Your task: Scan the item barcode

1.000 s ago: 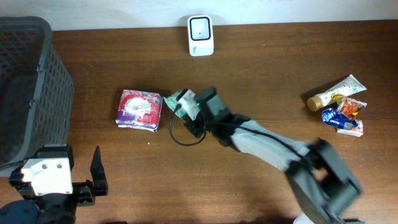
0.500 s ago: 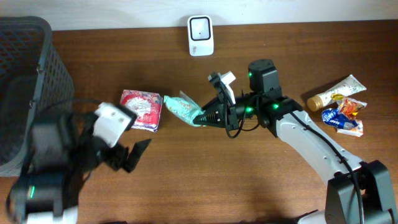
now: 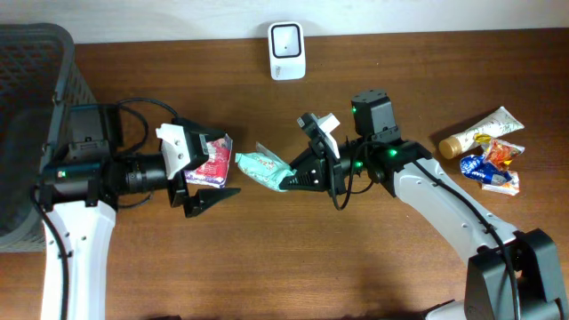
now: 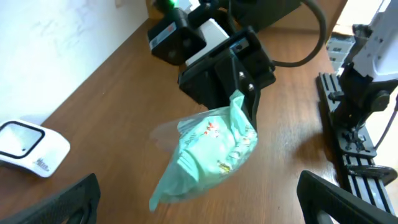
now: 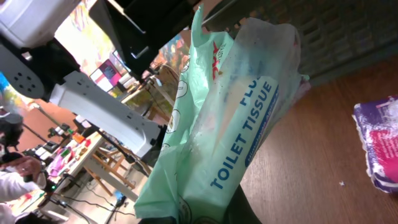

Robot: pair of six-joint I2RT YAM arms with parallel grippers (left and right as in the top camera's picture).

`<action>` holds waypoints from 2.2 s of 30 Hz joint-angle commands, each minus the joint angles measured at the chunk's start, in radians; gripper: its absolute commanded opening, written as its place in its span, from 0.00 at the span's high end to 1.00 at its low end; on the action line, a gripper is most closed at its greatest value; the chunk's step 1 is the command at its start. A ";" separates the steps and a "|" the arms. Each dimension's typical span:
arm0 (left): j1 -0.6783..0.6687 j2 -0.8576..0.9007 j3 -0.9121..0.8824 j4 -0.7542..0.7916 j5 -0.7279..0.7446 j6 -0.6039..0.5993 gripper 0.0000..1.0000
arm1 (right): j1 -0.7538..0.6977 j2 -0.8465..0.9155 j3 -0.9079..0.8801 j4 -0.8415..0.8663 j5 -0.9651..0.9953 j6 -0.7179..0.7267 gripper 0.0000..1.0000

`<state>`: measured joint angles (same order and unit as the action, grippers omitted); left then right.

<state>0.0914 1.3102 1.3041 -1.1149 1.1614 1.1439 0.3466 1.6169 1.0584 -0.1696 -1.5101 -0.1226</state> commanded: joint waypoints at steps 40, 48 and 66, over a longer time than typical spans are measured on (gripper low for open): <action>0.045 0.229 0.006 -0.115 0.301 -0.261 1.00 | -0.108 -0.006 0.008 0.632 0.036 0.498 0.02; 0.043 0.228 0.027 0.243 0.026 -0.983 1.00 | -0.120 -0.006 0.008 0.247 0.732 0.304 0.02; -0.151 0.486 0.026 0.496 0.194 -1.615 1.00 | -0.356 -0.006 0.013 0.292 0.047 0.258 0.01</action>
<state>-0.0387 1.7443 1.3159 -0.6273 1.2106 -0.4435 -0.0124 1.6165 1.0630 0.1265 -1.4139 0.1459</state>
